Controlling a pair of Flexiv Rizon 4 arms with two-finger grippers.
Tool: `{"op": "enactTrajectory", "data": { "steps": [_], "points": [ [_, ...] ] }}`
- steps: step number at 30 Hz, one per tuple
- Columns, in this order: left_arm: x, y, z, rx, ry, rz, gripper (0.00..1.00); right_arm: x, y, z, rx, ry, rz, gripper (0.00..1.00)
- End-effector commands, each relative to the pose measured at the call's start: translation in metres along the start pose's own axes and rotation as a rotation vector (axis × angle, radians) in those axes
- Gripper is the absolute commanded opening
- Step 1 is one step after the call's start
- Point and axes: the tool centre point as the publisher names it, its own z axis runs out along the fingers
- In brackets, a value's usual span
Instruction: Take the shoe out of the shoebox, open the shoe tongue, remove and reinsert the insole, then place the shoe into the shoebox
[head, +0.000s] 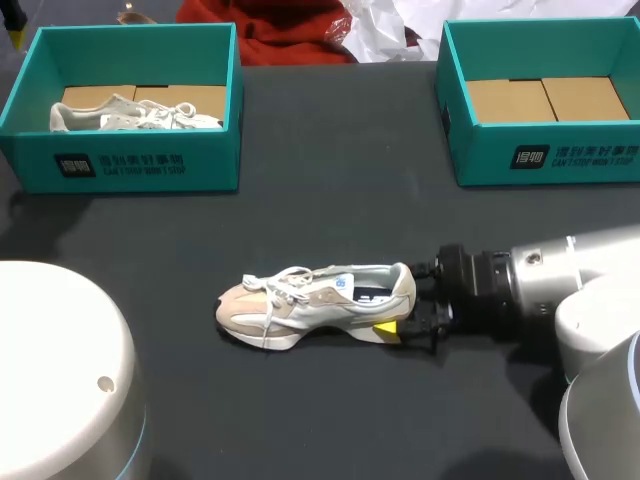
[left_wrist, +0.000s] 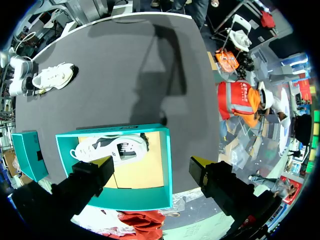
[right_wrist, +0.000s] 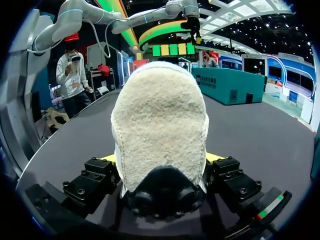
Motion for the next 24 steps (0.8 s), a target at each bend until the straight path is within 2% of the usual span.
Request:
{"op": "enactTrajectory", "data": {
  "steps": [1,19,22,24],
  "points": [
    [0.0,-0.001,0.0,-0.001,0.002,0.001,1.0,-0.002,0.001,0.0,0.006,0.006,0.001,0.0],
    [0.0,-0.001,0.0,-0.001,0.002,0.001,1.0,-0.002,0.0,-0.001,-0.002,0.003,0.006,0.0],
    [-0.02,-0.023,-0.012,-0.014,-0.026,-0.204,1.0,-0.002,0.0,-0.001,-0.002,0.003,0.006,0.0],
    [-0.029,-0.031,-0.013,0.078,-0.047,-0.394,1.0,-0.002,0.0,-0.001,-0.002,0.003,0.006,0.0]
  ]
}}
